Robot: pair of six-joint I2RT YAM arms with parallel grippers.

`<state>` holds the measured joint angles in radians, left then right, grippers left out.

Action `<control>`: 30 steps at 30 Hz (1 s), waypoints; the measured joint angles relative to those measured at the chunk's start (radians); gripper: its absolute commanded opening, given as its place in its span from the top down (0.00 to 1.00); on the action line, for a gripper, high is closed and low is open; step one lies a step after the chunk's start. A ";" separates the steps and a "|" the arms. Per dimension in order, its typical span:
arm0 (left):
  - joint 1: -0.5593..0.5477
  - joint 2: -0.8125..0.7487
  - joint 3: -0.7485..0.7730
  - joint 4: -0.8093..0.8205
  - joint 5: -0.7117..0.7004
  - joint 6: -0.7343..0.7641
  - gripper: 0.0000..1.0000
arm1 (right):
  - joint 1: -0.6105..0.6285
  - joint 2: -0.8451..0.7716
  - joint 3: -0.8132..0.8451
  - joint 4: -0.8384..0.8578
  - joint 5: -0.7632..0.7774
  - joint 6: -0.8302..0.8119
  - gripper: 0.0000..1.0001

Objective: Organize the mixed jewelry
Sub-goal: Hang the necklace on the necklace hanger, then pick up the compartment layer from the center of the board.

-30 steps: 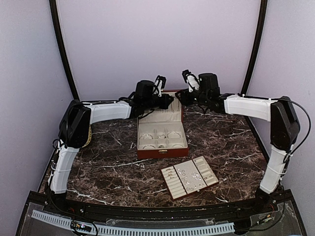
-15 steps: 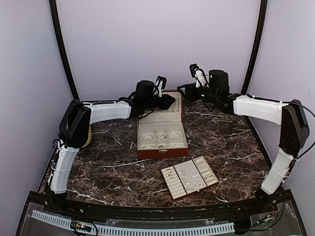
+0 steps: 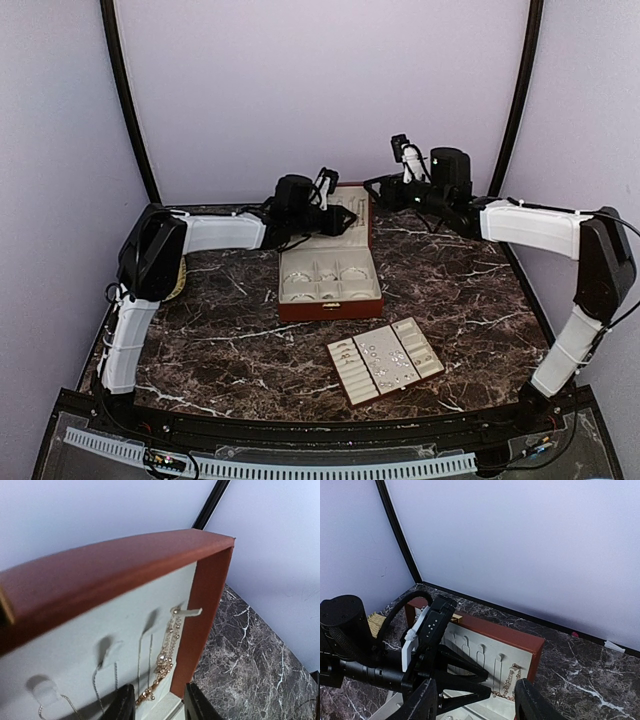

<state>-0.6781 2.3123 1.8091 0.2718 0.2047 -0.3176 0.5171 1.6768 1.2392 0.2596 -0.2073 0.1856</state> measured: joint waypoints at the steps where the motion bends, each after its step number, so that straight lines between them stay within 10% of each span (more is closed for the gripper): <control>1: 0.000 -0.005 -0.011 0.003 0.004 0.001 0.62 | 0.000 -0.006 -0.005 0.003 0.000 0.001 0.44; 17: -0.004 -0.235 -0.283 0.103 0.173 0.092 0.56 | 0.000 -0.237 -0.222 0.015 0.075 0.026 0.41; 30: 0.007 -0.691 -0.690 0.019 0.129 0.052 0.49 | 0.003 -0.627 -0.469 -0.354 0.137 0.143 0.51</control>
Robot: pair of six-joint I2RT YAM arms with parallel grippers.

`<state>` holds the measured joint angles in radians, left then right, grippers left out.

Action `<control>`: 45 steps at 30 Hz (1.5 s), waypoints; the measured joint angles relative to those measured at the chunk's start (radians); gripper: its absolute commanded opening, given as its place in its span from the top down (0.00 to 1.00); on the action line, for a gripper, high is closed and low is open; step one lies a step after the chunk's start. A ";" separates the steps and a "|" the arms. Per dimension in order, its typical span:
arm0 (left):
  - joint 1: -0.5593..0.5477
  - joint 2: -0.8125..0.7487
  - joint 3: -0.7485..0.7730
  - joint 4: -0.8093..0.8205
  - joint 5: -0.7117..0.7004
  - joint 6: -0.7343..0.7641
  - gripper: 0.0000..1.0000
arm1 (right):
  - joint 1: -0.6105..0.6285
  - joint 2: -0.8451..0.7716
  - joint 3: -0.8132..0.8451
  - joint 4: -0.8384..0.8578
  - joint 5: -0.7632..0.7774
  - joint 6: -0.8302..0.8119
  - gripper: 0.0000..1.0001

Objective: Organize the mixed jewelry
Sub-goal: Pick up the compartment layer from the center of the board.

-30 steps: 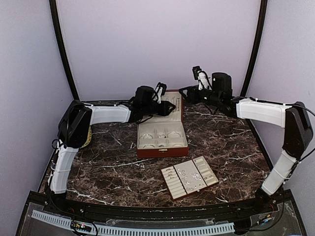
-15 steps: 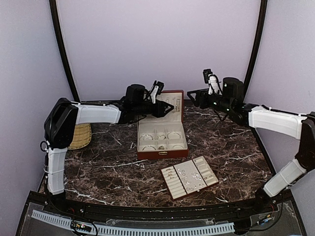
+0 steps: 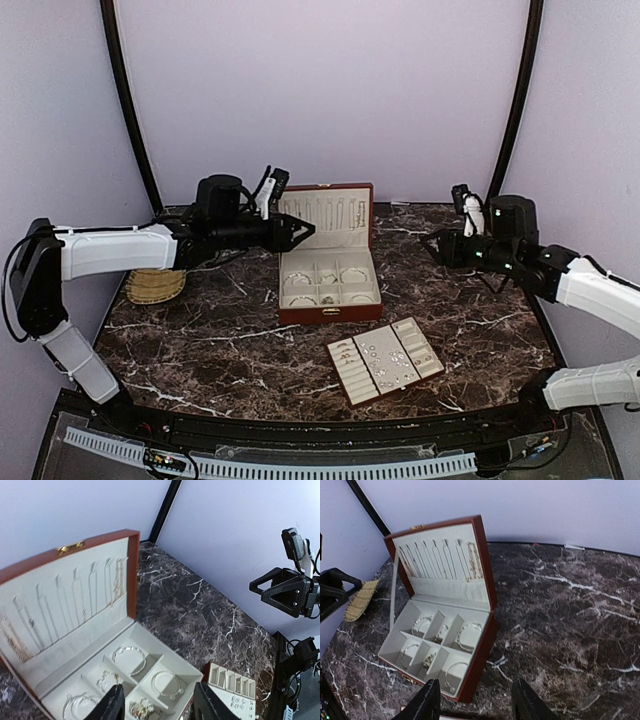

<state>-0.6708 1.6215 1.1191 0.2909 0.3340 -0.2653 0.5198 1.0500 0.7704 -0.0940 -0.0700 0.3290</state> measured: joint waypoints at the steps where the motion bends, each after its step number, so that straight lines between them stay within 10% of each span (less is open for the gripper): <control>1: 0.008 -0.022 -0.021 -0.021 -0.001 -0.010 0.48 | 0.003 -0.014 -0.018 -0.026 0.000 0.014 0.52; 15: 0.204 -0.333 -0.128 -0.441 -0.050 -0.008 0.33 | 0.142 -0.097 -0.184 -0.346 0.025 0.266 0.56; 45: 0.370 -0.388 -0.272 -0.460 -0.083 0.011 0.21 | 0.205 0.214 -0.100 -0.429 0.126 0.272 0.78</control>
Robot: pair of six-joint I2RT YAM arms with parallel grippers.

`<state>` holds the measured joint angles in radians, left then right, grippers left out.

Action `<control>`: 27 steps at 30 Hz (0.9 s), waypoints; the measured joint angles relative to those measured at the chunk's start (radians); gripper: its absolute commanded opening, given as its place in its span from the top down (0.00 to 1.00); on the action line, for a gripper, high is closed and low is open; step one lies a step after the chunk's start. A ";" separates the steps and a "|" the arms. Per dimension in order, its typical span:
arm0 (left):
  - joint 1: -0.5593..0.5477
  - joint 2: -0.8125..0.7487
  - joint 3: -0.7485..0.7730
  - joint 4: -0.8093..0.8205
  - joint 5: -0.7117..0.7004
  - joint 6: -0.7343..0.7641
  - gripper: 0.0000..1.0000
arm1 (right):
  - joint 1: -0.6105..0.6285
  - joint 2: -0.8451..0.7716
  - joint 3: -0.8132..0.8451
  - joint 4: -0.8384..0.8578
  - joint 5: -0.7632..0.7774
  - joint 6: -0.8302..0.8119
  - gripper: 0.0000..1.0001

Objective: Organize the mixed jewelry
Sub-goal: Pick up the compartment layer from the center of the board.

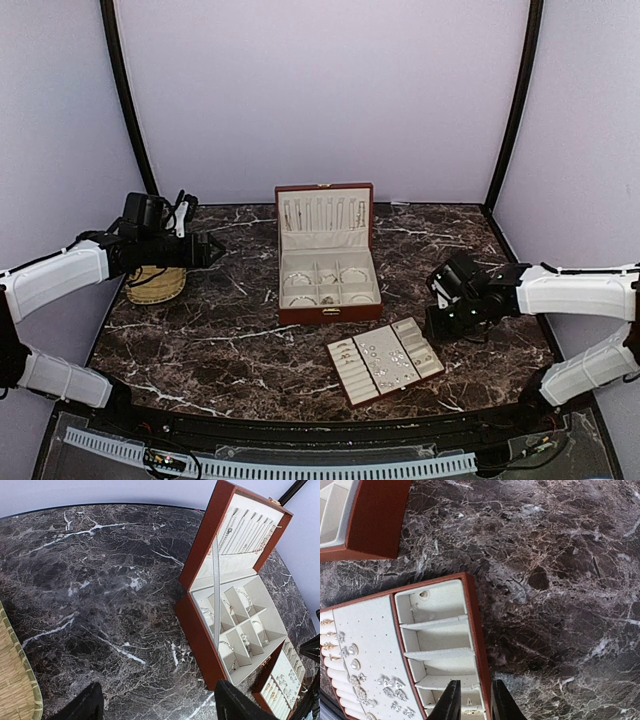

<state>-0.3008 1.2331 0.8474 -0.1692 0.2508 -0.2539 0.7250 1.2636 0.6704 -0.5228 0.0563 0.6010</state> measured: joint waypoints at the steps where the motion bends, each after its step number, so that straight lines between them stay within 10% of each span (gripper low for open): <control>1: 0.000 0.000 0.000 0.000 0.000 0.000 0.21 | 0.000 0.011 0.005 0.004 0.003 -0.004 0.79; 27: 0.000 0.023 0.000 0.003 0.021 0.000 0.21 | 0.001 0.126 0.017 0.057 0.029 -0.069 0.86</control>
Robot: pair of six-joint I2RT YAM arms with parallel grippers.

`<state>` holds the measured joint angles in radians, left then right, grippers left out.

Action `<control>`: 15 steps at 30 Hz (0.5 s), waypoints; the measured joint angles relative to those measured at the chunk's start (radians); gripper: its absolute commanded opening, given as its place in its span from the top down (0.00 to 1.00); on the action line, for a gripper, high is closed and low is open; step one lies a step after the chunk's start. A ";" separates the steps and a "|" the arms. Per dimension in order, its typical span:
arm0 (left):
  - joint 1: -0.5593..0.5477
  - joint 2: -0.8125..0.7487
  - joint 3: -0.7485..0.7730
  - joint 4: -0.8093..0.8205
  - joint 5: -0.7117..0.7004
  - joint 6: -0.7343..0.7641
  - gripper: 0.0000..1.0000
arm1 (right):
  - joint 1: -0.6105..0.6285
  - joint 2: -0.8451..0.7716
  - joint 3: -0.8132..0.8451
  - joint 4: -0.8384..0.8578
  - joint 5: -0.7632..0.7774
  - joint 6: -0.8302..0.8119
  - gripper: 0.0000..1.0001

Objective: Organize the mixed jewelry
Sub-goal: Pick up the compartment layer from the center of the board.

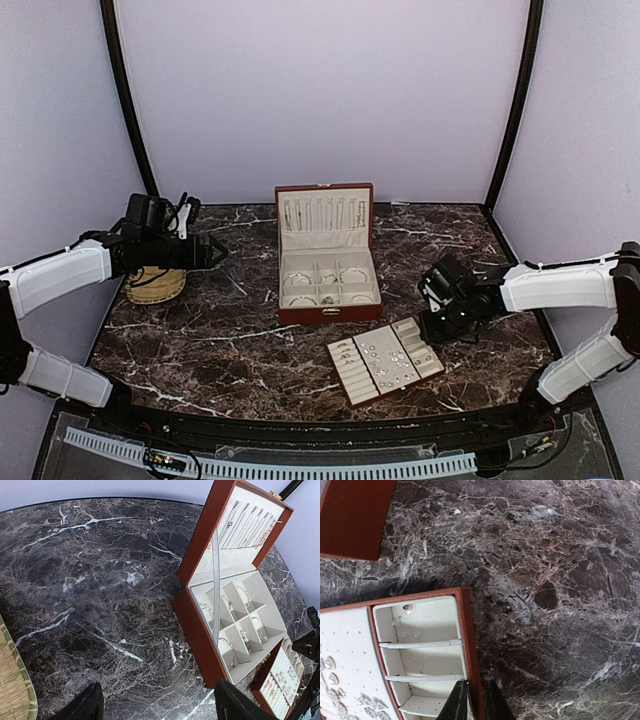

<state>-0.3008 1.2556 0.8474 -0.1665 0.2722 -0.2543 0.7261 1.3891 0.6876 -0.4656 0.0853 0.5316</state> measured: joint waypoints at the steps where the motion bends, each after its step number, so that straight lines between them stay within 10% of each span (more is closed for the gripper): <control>1: 0.000 0.001 0.000 0.000 0.000 0.000 0.21 | 0.000 0.002 0.000 0.002 0.000 0.000 0.86; 15: 0.000 0.003 0.000 0.000 0.002 0.000 0.21 | 0.001 0.006 -0.001 0.009 0.000 -0.005 0.89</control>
<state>-0.3008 1.2587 0.8474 -0.1665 0.2737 -0.2546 0.7269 1.3952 0.6868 -0.4564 0.0853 0.5266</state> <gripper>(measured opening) 0.789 0.121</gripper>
